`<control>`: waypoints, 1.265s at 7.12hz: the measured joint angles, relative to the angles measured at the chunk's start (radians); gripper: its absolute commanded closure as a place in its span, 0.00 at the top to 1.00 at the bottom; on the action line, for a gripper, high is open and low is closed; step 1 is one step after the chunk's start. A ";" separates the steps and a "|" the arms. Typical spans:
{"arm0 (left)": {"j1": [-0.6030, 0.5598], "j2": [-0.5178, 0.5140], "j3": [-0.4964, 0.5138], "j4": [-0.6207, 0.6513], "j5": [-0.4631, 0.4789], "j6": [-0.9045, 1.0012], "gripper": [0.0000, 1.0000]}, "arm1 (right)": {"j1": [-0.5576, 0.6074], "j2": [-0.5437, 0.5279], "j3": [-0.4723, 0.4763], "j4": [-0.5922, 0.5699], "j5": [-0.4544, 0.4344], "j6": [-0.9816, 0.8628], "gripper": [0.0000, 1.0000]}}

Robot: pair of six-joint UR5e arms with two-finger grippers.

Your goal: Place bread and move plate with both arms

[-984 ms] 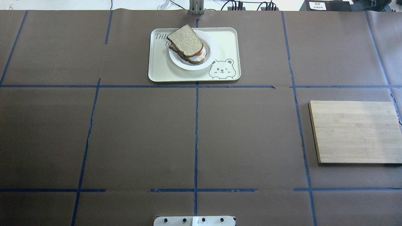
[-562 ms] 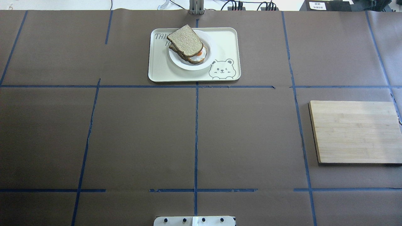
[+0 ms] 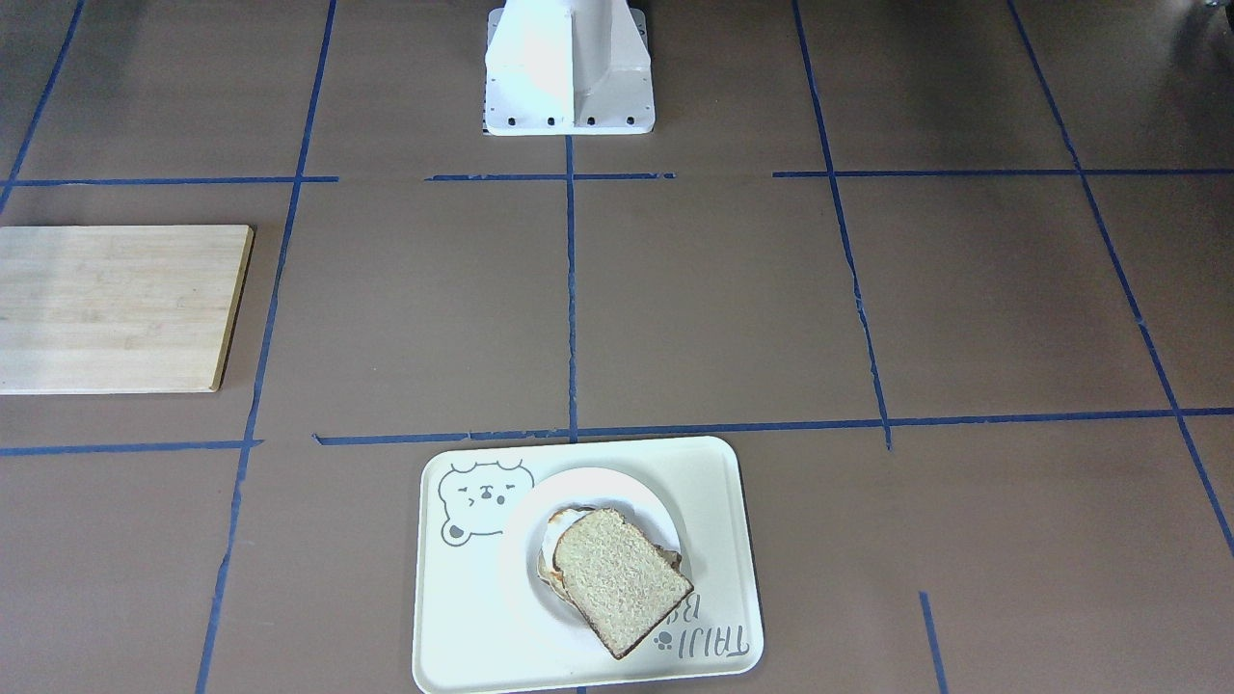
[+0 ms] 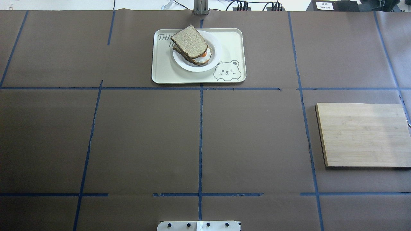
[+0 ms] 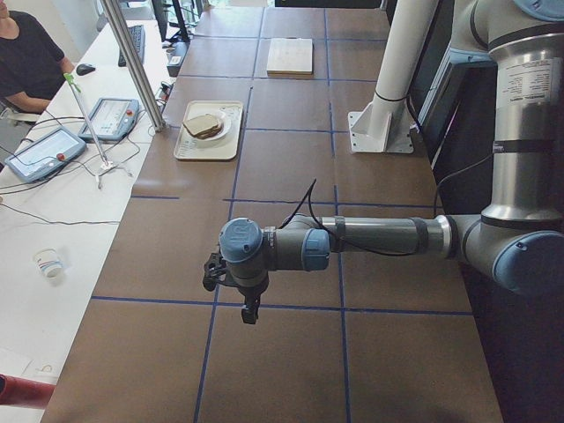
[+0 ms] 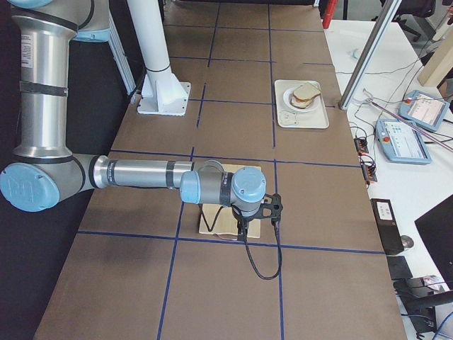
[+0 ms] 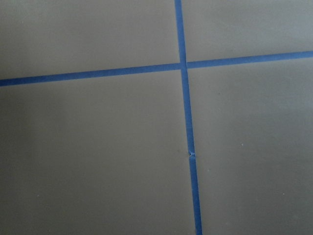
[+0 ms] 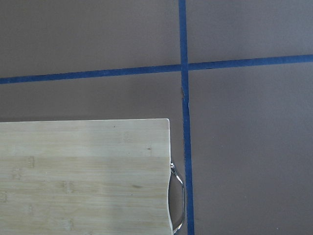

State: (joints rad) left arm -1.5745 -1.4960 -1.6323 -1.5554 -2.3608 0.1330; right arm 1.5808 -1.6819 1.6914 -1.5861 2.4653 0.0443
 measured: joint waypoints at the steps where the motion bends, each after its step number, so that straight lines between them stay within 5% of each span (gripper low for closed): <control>1: 0.000 0.000 0.002 0.000 0.002 0.006 1.00 | 0.000 -0.003 -0.008 0.000 -0.016 -0.003 1.00; 4: 0.001 -0.001 0.003 0.000 0.003 0.010 1.00 | 0.010 -0.004 -0.016 0.001 -0.085 -0.014 1.00; 9: 0.001 -0.001 0.005 0.000 0.003 0.010 1.00 | 0.030 -0.010 -0.014 0.011 -0.070 -0.011 1.00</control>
State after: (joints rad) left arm -1.5734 -1.4973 -1.6278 -1.5555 -2.3577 0.1427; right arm 1.6112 -1.6915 1.6770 -1.5747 2.3951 0.0333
